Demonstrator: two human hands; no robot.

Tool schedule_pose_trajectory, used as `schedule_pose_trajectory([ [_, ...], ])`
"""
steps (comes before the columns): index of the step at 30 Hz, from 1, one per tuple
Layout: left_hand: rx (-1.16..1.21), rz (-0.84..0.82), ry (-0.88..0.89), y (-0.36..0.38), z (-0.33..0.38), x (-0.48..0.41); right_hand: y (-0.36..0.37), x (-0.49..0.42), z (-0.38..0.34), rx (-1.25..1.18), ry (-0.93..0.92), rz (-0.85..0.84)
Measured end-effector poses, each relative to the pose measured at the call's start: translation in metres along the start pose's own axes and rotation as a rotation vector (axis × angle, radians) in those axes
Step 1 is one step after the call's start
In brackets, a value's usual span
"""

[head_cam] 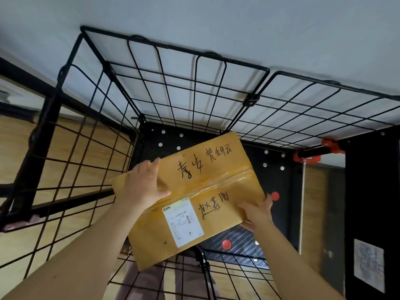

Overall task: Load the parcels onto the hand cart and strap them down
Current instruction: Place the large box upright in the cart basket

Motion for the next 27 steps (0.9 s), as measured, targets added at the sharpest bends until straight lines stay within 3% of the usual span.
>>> schedule_pose_trajectory([
  [10,0.041,-0.070,-0.107,0.009,-0.028,0.020,-0.012,0.002,-0.022,0.106,-0.095,0.044],
  [21,0.088,-0.034,-0.202,0.010,-0.042,0.026,0.004,0.017,-0.050,0.297,-0.211,0.153],
  [24,0.198,-0.069,-0.233,0.011,-0.048,0.023,-0.004,0.011,-0.036,0.067,-0.187,0.101],
  [27,0.346,-0.122,-0.257,0.019,-0.054,0.026,0.018,0.013,0.010,-0.169,0.080,-0.110],
])
Point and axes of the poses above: each hand's wrist, its own x-axis away from the middle knuckle, its own y-axis out of the palm, z = x × y, the point moved 5 cm from there along -x, towards the middle knuckle, and after that the axes turned 13 degrees about y, right-handed, at the moved point
